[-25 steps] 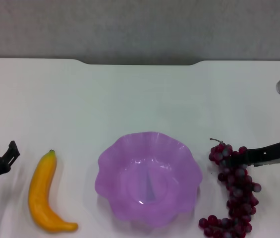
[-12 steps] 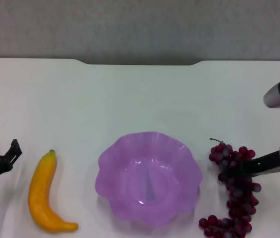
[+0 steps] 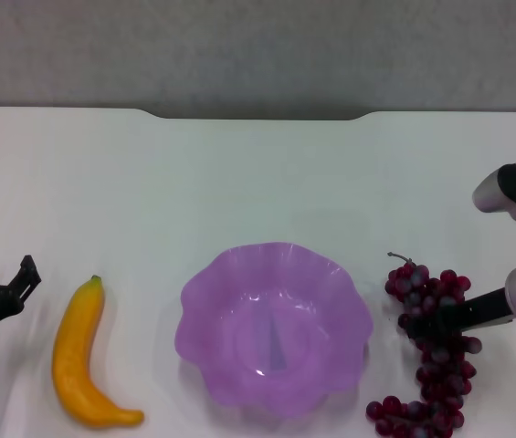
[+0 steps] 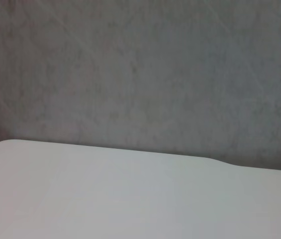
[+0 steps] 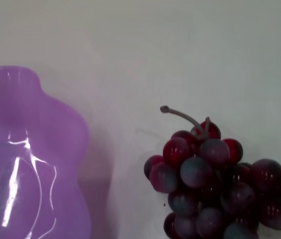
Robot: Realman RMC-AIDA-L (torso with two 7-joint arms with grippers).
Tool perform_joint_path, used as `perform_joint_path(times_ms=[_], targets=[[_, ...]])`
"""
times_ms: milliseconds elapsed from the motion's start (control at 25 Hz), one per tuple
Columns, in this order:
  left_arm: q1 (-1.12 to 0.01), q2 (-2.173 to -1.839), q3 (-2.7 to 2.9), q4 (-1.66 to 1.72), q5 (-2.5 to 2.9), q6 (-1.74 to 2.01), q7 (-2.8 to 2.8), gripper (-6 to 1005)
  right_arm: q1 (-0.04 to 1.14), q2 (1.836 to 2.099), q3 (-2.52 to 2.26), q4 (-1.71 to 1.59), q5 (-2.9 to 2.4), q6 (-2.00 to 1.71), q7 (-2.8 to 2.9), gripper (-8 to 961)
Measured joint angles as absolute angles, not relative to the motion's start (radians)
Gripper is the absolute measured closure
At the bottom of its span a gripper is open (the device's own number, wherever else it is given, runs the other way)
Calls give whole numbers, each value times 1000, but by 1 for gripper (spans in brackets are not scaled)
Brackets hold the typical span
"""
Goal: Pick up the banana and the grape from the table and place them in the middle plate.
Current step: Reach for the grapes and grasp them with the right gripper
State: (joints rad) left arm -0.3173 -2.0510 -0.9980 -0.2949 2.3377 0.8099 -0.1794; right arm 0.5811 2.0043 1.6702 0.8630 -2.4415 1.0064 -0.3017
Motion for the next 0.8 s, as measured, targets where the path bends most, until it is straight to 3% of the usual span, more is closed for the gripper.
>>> perform_joint_path(times_ms=[800], targets=[[-315, -2050, -999, -295, 2336, 810, -183, 112, 608, 2006, 1619, 796, -2442, 943, -307, 75]])
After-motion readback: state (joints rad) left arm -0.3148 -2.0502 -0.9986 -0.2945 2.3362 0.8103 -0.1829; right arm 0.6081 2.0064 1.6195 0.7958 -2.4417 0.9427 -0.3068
